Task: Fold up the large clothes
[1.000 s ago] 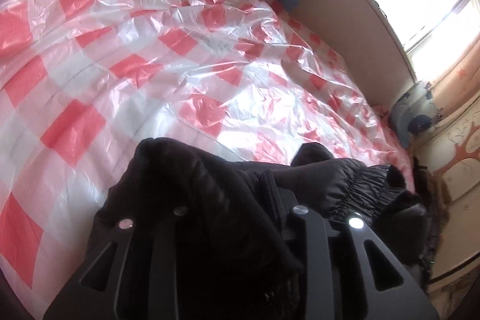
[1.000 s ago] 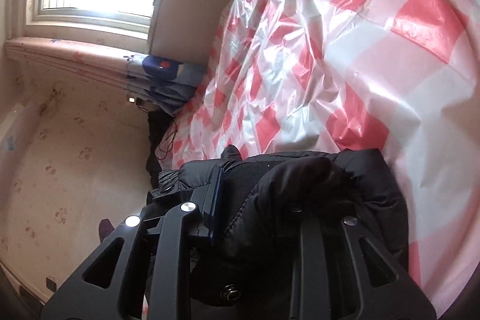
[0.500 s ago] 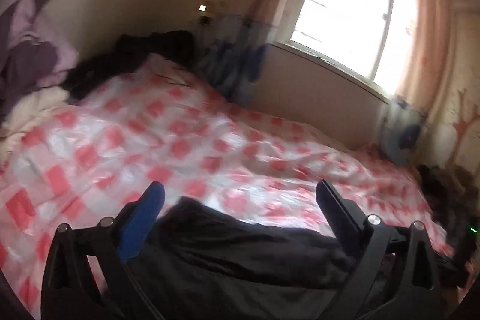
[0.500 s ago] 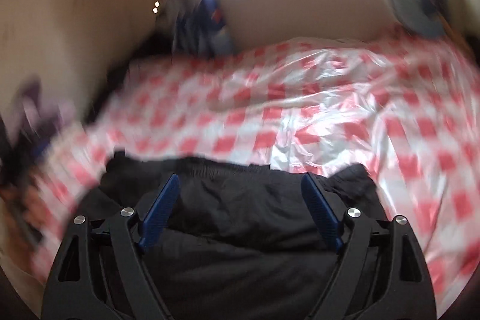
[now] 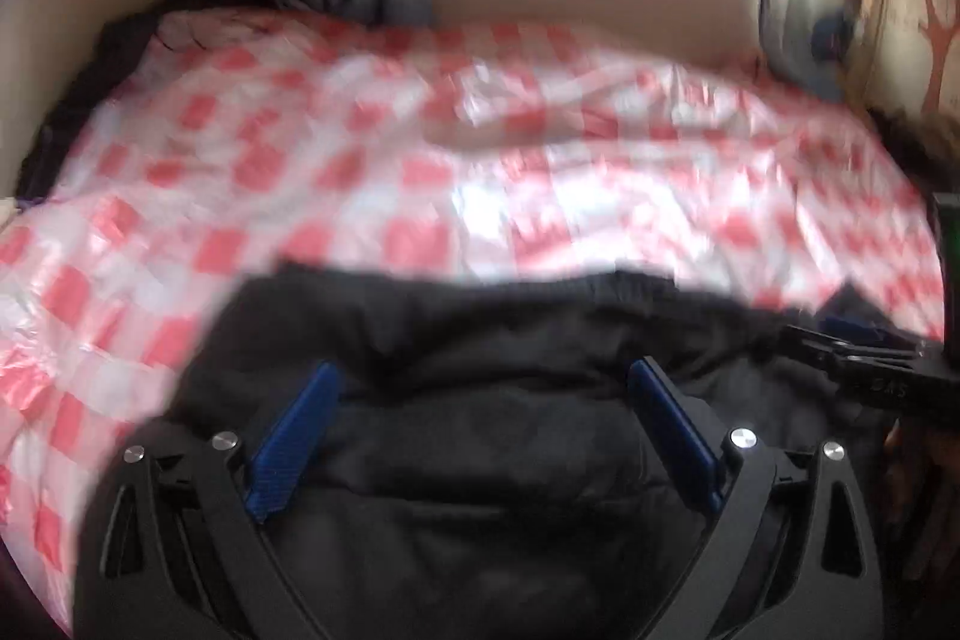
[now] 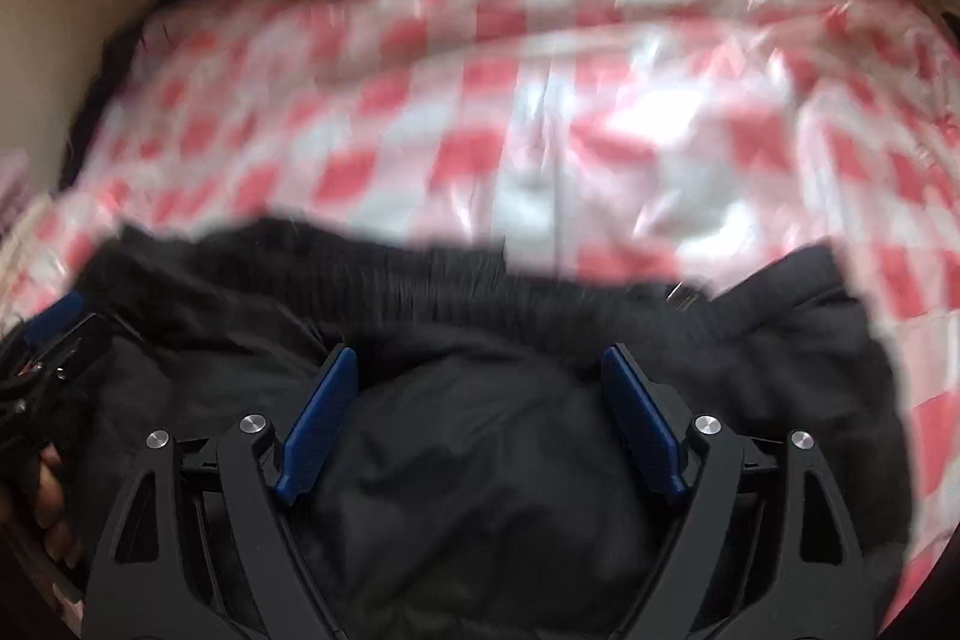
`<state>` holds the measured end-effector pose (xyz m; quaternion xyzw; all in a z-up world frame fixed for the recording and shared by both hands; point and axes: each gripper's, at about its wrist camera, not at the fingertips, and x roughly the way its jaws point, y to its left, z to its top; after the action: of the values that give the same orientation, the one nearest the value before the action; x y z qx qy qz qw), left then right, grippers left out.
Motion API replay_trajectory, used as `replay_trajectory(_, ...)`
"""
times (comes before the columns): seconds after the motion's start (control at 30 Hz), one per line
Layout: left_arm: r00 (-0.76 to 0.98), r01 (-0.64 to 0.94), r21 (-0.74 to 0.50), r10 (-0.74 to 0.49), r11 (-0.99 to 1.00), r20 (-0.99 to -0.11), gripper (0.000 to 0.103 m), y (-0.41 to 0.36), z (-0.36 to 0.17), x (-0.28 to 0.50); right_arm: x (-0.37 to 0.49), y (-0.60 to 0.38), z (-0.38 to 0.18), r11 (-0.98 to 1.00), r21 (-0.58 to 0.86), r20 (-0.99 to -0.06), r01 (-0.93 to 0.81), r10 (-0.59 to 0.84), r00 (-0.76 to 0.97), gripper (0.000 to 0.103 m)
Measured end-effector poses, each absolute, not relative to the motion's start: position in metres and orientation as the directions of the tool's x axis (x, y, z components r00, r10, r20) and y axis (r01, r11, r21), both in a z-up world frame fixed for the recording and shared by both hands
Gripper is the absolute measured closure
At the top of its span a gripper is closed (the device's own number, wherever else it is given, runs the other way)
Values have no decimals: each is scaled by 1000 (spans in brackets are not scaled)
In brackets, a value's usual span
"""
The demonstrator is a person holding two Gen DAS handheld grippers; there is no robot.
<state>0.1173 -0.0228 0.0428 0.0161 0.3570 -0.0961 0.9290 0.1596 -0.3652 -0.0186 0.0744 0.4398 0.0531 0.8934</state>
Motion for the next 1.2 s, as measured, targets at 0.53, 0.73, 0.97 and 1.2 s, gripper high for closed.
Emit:
replay_trajectory(0.53,733,70,17,-40,997,-679,9,36,20,104,133,-403,-25,976,202,-757,74,108,644,20)
replay_trajectory(0.73,721,48,-2,-36,999,-692,5,65,-27,85,141,-308,-47,984,46,-801,-171,139,583,12)
replay_trajectory(0.97,721,37,88,34,995,-692,6,65,-14,54,125,-332,-37,987,116,-818,-114,160,553,11)
replay_trajectory(1.2,622,58,-12,-46,998,-782,6,107,-30,1,65,-401,-51,993,112,-836,-38,115,536,11)
